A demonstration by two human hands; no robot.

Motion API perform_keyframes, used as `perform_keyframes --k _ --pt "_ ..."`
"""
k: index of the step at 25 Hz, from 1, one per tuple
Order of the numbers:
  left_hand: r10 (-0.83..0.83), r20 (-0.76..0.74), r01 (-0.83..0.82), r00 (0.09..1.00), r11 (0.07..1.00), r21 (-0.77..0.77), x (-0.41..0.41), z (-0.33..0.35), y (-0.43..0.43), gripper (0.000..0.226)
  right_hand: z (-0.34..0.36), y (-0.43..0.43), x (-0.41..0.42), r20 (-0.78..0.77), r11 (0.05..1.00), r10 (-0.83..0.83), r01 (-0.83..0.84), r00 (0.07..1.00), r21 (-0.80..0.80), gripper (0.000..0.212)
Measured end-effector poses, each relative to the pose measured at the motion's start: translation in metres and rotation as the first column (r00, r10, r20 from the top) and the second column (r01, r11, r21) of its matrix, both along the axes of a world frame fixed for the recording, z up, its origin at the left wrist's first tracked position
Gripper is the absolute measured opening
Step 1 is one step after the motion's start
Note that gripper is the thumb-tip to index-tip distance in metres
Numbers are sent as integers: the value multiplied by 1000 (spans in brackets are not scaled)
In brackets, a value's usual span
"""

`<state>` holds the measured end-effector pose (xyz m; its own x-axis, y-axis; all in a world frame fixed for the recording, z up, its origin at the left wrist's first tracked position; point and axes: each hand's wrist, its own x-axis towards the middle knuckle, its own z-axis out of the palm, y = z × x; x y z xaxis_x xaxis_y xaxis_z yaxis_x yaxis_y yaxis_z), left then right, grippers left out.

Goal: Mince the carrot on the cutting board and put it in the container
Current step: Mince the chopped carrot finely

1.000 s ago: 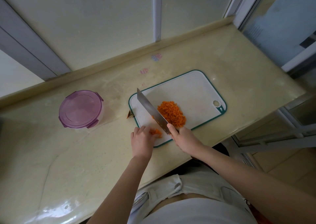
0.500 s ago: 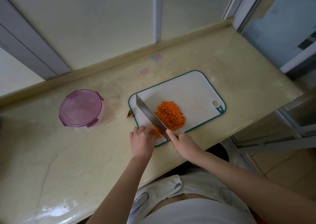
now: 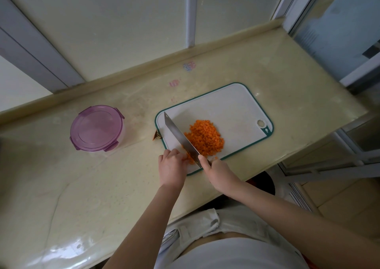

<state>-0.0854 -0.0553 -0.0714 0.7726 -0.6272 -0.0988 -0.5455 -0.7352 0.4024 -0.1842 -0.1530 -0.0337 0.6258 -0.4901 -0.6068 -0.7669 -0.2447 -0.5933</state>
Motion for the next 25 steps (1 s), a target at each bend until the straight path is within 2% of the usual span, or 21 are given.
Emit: perform_keyframes --k 4,8,13,18,25 --pt "10 -26 -10 1000 1000 -22 1 -4 0 14 0 5 4 20 996 86 -86 996 -37 46" --pt "0 -25 0 1000 1000 -12 1 -3 0 14 -4 0 12 68 999 22 -20 997 -38 57" --pt "1 -21 -2 1000 999 -33 0 -4 2 12 -9 -16 11 92 999 31 -32 995 11 61" --pt "62 -12 -63 998 995 -82 -4 -10 2 5 -4 -26 11 104 999 -36 35 994 11 60" --pt "83 -66 -90 994 991 -99 0 -7 3 10 4 -20 5 119 997 -45 37 992 71 57"
